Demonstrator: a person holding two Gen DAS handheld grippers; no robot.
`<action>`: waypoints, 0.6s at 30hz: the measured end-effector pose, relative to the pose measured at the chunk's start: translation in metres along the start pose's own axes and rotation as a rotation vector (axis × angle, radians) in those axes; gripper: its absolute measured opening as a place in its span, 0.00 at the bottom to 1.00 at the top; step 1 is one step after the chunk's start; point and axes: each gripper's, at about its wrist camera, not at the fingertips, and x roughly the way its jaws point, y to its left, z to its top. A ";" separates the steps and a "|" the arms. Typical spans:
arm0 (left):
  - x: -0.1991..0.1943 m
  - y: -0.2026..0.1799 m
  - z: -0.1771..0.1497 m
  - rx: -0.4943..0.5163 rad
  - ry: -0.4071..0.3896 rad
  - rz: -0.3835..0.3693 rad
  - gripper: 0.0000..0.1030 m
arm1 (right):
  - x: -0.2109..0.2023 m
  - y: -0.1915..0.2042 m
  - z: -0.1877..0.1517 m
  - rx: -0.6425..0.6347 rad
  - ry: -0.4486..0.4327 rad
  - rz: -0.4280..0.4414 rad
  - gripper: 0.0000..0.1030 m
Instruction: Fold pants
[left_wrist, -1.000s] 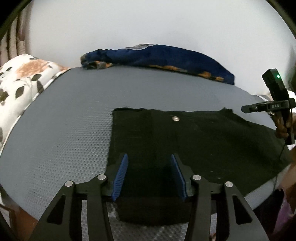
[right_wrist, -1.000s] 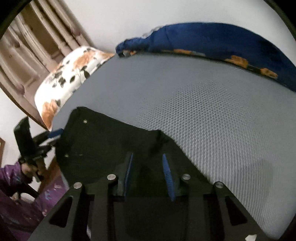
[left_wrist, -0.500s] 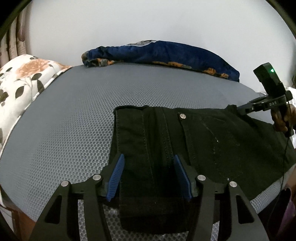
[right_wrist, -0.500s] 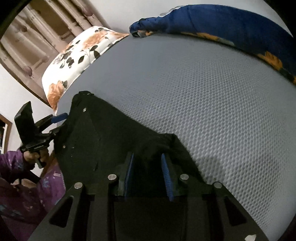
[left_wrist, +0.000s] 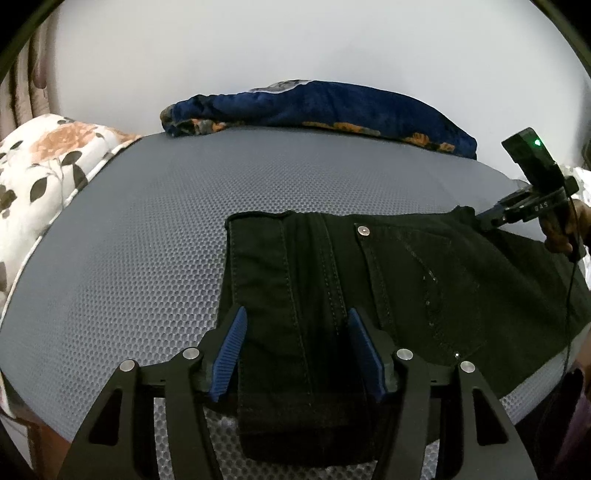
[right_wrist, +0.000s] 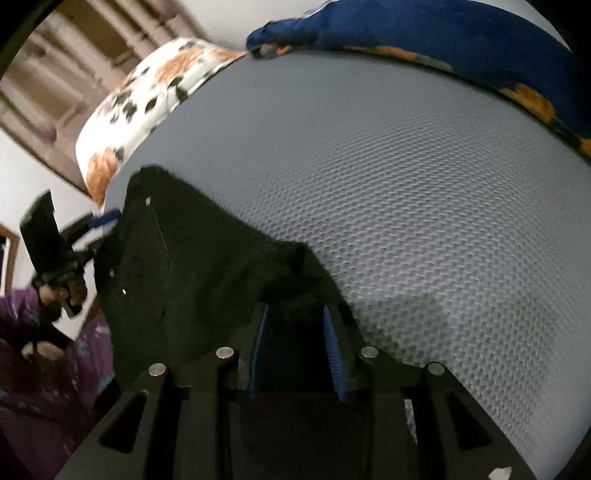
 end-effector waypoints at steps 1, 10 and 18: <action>0.001 0.000 0.000 0.002 0.001 0.003 0.58 | 0.001 0.000 0.002 0.004 -0.005 0.018 0.29; 0.005 0.003 -0.002 -0.013 0.002 0.011 0.65 | 0.007 0.008 0.011 -0.029 -0.031 0.044 0.10; 0.014 0.009 -0.008 -0.028 0.014 0.048 0.70 | -0.010 -0.012 0.005 0.143 -0.191 0.082 0.04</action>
